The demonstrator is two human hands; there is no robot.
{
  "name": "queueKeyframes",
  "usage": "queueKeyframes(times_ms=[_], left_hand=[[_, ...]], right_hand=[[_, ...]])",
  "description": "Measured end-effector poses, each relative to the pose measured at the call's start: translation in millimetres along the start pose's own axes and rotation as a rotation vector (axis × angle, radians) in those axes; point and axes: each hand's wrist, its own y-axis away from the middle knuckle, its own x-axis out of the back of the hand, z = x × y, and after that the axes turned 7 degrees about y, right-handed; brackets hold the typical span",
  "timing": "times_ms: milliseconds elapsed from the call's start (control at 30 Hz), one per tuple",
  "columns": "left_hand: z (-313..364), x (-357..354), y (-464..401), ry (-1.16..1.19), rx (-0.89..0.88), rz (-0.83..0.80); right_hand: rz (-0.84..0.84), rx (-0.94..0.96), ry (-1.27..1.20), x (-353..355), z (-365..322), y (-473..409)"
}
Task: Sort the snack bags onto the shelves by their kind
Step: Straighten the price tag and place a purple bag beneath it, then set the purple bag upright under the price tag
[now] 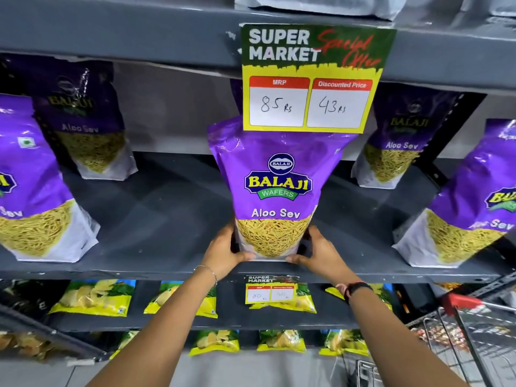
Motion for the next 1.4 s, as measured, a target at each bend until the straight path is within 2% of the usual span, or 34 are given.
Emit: queueKeyframes(times_ms=[400, 600, 667, 733, 833, 933, 1033, 1100, 1200, 1267, 1333, 1400], left_hand=[[-8.3, -7.8, 0.3, 0.002, 0.081, 0.021], [-2.5, -2.3, 4.1, -0.105, 0.010, 0.013], [-0.2, 7.1, 8.5, -0.131, -0.036, 0.052], [8.6, 19.6, 16.4, -0.165, -0.152, 0.169], [43.7, 41.9, 33.8, -0.156, -0.440, 0.491], [96.7, 65.0, 51.7, -0.069, -0.705, 0.790], [154.4, 85.9, 68.0, 0.008, -0.929, 0.951], [194.6, 97.3, 76.2, 0.023, -1.025, 0.991], [254.0, 109.2, 79.8, 0.017, -1.012, 0.895], [285.1, 115.1, 75.1, -0.003, -0.891, 0.735], [307.2, 121.5, 67.0, -0.020, -0.708, 0.537], [321.4, 125.5, 61.6, -0.060, -0.536, 0.342]], right_hand=[[0.055, -0.020, -0.009, -14.6, 5.7, 1.3], [0.008, 0.016, -0.014, -9.1, 5.0, 6.2], [0.044, 0.051, -0.012, -0.8, 1.5, 12.6], [0.162, 0.105, -0.007, 11.4, -5.0, 20.2], [0.405, 0.223, -0.068, 37.9, -26.4, 32.4], [0.731, 0.333, -0.161, 72.1, -67.8, 53.2], [1.046, 0.497, -0.246, 108.6, -115.1, 80.7], [1.176, 0.622, -0.269, 131.9, -146.7, 94.9], [1.274, 0.773, -0.272, 166.1, -193.0, 100.7], [1.209, 0.787, -0.205, 187.2, -220.1, 96.6], [0.997, 0.652, -0.099, 206.0, -237.0, 85.3], [0.682, 0.483, -0.051, 220.8, -241.8, 69.8]])
